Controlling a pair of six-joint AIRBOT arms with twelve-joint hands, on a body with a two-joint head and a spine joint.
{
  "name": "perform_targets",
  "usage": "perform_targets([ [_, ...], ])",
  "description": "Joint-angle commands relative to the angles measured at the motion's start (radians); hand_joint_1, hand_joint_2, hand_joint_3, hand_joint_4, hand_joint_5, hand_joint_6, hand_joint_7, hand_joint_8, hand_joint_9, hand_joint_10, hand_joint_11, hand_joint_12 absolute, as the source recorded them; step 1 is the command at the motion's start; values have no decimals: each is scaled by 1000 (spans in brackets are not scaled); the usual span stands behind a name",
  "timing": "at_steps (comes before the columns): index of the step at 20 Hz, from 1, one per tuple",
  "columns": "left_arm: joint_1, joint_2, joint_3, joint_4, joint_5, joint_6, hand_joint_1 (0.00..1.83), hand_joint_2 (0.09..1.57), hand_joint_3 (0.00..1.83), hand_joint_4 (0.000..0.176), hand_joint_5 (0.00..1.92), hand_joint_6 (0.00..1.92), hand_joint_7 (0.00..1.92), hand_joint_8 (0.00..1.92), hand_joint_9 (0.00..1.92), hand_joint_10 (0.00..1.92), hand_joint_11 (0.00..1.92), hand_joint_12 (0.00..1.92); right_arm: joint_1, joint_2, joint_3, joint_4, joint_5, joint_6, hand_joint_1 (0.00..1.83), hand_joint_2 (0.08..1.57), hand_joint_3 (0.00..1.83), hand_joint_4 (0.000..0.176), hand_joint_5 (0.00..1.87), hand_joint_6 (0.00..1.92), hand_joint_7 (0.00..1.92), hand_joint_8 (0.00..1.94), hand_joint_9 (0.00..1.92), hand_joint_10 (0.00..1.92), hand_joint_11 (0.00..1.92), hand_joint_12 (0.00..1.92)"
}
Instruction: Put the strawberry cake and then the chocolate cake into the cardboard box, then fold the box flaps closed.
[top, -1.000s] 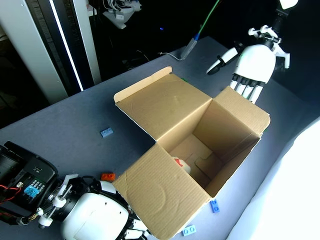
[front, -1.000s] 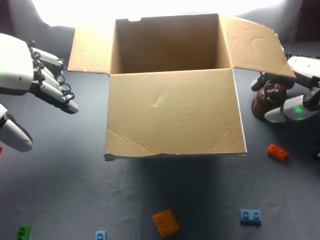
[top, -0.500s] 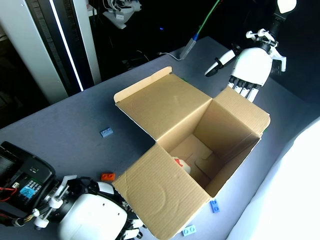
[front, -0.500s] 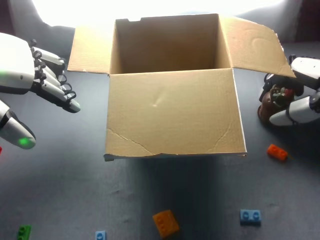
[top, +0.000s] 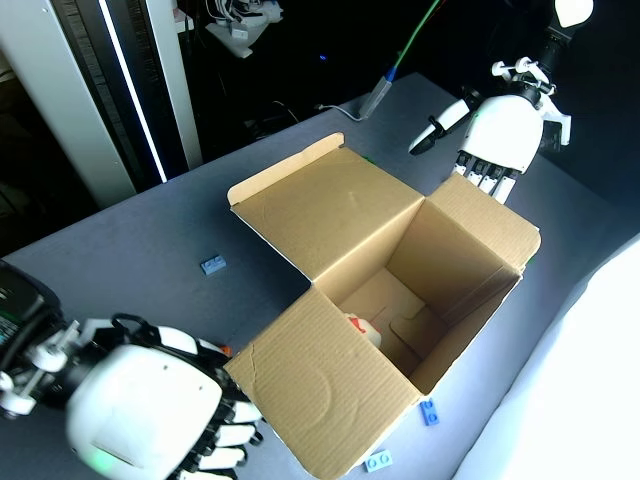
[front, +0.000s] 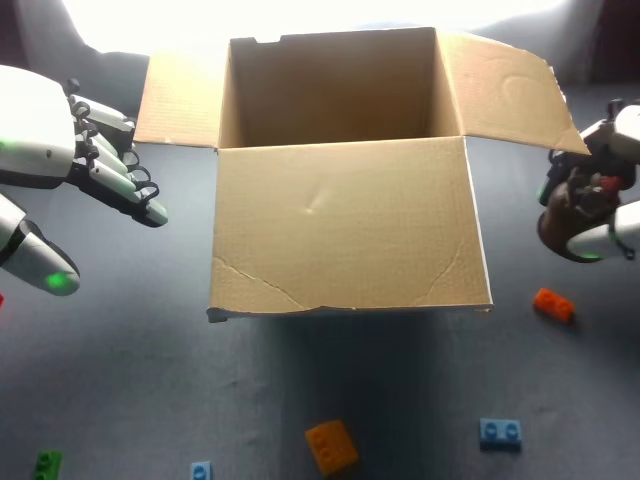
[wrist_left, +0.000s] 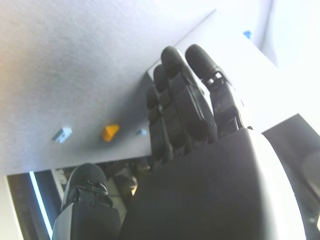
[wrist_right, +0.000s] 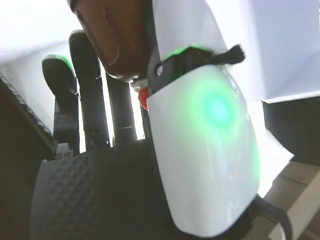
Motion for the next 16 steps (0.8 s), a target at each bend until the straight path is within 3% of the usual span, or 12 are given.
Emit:
perform_targets([
  [1,-6,9,7,-83,-10,-5,0,1093,5,21,424,1,550,1,622,3,153,1192,9,43,-18,0,105,3,1215,1155,2,0,960,921,863,1328,612,1440,374,1921],
  [7,-14,9,8,-92,-10,-8,0,1107,6,14,429,5,558,4,630,5,182,1163,21,169,-85,0,102,12,1209,1174,1,0,920,969,833,1387,582,1496,352,1921],
  [9,-14,8,4,-92,-5,-10,0,1102,3,19,427,4,569,7,636,7,186,1162,63,198,-86,0,86,16,1224,1158,0,0,965,881,860,1365,595,1492,372,1921],
  [12,-14,6,1,-97,-5,-12,0,1102,3,19,431,3,571,3,634,3,208,1130,113,217,-85,-7,69,14,1217,1166,2,0,925,942,858,1367,594,1518,342,1921],
  [14,-14,5,-1,-98,-5,-13,0,1105,2,13,446,6,589,7,643,6,231,1098,162,215,-89,-88,77,-1,1216,1168,1,0,937,931,842,1387,580,1513,358,1921],
  [16,-14,3,-3,-98,-3,-13,0,1113,5,19,442,3,572,0,641,5,233,1095,188,214,-97,-111,100,-3,1213,1170,1,0,943,935,827,1396,561,1525,356,1921],
])
